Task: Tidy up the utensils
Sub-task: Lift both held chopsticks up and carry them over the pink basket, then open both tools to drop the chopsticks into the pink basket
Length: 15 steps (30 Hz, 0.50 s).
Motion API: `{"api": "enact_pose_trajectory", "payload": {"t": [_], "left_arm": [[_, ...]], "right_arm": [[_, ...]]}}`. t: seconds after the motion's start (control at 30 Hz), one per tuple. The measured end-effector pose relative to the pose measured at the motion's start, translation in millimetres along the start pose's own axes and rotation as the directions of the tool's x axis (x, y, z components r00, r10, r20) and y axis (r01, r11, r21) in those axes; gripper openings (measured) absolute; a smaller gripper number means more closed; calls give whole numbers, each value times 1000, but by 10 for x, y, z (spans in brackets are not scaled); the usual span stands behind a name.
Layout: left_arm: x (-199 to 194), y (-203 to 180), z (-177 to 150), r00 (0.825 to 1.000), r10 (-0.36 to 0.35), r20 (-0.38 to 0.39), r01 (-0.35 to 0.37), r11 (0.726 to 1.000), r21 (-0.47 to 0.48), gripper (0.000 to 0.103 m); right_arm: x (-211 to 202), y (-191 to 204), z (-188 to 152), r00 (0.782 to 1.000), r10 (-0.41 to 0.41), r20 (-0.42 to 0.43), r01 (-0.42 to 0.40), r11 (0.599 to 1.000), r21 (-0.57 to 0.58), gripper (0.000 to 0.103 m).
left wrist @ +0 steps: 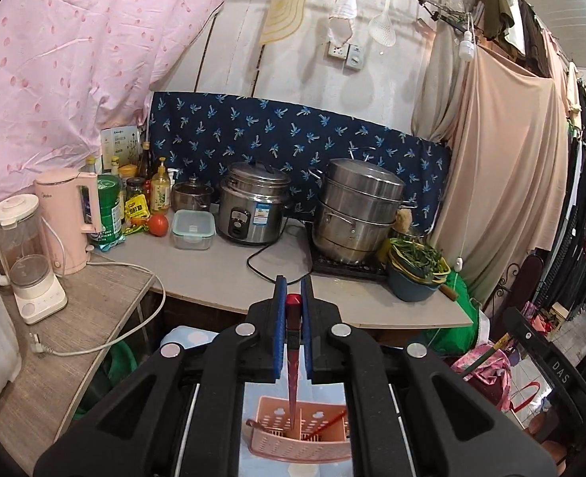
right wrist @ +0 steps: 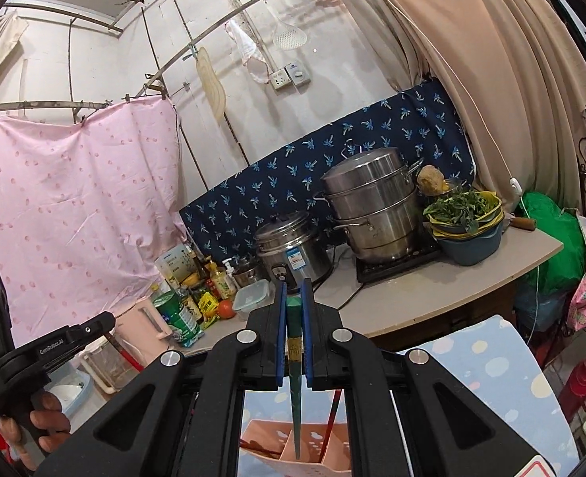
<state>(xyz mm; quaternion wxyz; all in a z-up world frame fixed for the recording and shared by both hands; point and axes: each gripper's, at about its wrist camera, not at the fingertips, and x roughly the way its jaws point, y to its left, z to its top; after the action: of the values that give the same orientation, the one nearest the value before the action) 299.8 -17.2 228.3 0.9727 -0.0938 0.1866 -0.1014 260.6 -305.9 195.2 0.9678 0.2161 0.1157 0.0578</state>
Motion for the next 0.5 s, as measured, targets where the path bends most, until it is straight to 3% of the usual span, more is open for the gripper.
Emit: {"api": "enact_pose_trajectory", "payload": {"t": [0.5], "left_arm": [[639, 141, -503, 991, 38, -125, -39, 999, -10, 7]], "right_arm": [[638, -175, -654, 980, -57, -193, 52, 998, -27, 7]]}}
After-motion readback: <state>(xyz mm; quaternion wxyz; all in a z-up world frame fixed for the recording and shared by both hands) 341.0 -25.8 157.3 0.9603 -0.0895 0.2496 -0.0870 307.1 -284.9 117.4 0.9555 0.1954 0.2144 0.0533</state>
